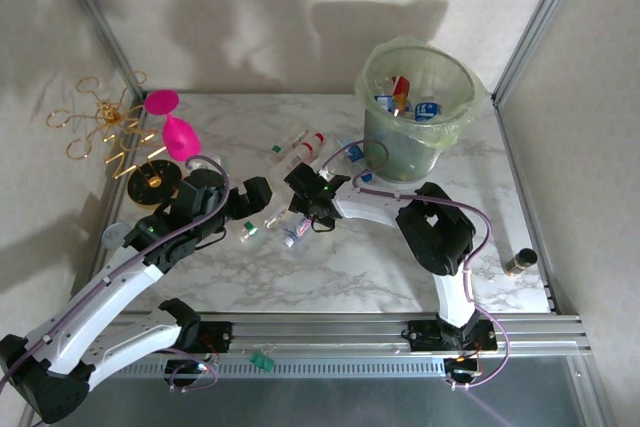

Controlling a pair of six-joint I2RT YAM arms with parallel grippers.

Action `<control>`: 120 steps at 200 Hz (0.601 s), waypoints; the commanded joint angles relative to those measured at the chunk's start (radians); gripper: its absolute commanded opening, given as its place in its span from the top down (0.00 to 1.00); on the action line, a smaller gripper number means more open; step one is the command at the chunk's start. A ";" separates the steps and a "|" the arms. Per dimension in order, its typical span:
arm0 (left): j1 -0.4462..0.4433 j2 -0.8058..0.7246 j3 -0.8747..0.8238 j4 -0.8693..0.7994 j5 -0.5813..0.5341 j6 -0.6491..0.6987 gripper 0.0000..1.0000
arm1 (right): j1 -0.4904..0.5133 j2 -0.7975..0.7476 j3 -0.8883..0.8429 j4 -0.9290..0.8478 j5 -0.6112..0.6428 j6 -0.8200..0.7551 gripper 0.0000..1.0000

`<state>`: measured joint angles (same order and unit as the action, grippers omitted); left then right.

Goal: Put the plastic bottles in the bin

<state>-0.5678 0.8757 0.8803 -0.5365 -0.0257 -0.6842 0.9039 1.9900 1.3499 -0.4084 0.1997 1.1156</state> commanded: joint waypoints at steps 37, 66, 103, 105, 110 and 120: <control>-0.002 0.003 0.015 -0.019 -0.010 0.033 0.01 | -0.012 0.019 -0.044 0.048 -0.048 -0.013 0.33; -0.002 0.009 0.019 -0.016 -0.009 0.029 0.01 | -0.012 -0.016 -0.072 0.051 -0.036 -0.012 0.43; -0.001 -0.002 0.015 -0.015 -0.010 0.025 0.01 | -0.012 -0.084 -0.106 0.052 -0.015 -0.019 0.58; -0.001 -0.003 0.014 -0.015 -0.010 0.025 0.01 | -0.012 -0.087 -0.108 0.053 -0.013 -0.018 0.58; -0.001 -0.003 0.014 -0.019 -0.012 0.025 0.01 | -0.012 -0.096 -0.114 0.054 -0.010 -0.015 0.60; -0.003 -0.003 0.017 -0.025 -0.017 0.026 0.01 | -0.013 -0.109 -0.122 0.059 -0.013 -0.014 0.63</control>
<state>-0.5678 0.8833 0.8803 -0.5369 -0.0257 -0.6731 0.8944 1.9381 1.2568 -0.3408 0.1787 1.1004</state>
